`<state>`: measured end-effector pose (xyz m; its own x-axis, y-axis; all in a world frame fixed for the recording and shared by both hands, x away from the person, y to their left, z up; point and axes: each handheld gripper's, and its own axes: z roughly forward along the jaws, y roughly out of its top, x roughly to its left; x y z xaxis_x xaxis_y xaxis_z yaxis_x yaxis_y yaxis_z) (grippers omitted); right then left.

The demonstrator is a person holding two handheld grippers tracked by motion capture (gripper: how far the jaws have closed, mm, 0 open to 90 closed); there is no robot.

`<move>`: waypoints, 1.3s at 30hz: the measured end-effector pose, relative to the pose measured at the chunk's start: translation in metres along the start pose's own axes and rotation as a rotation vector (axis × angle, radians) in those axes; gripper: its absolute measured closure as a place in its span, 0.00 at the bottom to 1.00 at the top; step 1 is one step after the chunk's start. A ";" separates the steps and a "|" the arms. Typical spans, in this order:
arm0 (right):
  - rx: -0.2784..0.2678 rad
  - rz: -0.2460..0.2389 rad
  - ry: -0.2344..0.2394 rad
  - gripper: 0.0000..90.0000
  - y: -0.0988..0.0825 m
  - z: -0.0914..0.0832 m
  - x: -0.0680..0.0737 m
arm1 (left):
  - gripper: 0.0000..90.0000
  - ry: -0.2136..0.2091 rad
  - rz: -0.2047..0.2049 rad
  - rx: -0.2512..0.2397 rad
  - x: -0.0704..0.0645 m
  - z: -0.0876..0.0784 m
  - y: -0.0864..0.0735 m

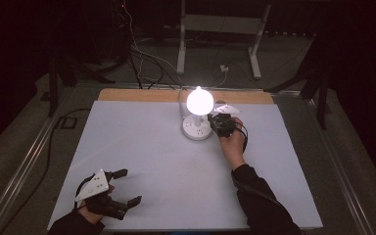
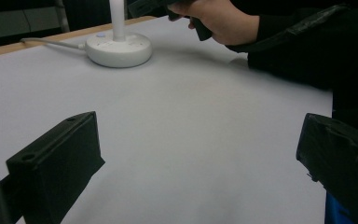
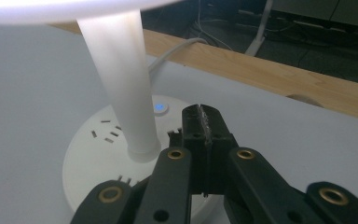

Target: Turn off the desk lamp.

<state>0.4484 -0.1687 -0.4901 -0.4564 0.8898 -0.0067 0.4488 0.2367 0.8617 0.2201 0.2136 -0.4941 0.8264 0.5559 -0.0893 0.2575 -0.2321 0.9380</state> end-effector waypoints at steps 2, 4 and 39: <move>0.002 0.000 -0.001 0.99 -0.002 0.002 0.000 | 0.01 -0.001 0.000 0.000 0.000 0.000 0.000; 0.009 0.001 -0.003 0.99 -0.004 0.004 0.000 | 0.01 0.000 0.001 0.001 0.000 0.000 0.000; 0.029 -0.006 0.031 1.00 -0.022 0.019 0.003 | 0.01 0.000 0.001 0.002 0.000 0.000 0.000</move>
<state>0.4513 -0.1636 -0.5188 -0.4823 0.8760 0.0037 0.4675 0.2538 0.8468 0.2197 0.2136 -0.4941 0.8266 0.5557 -0.0887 0.2578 -0.2339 0.9375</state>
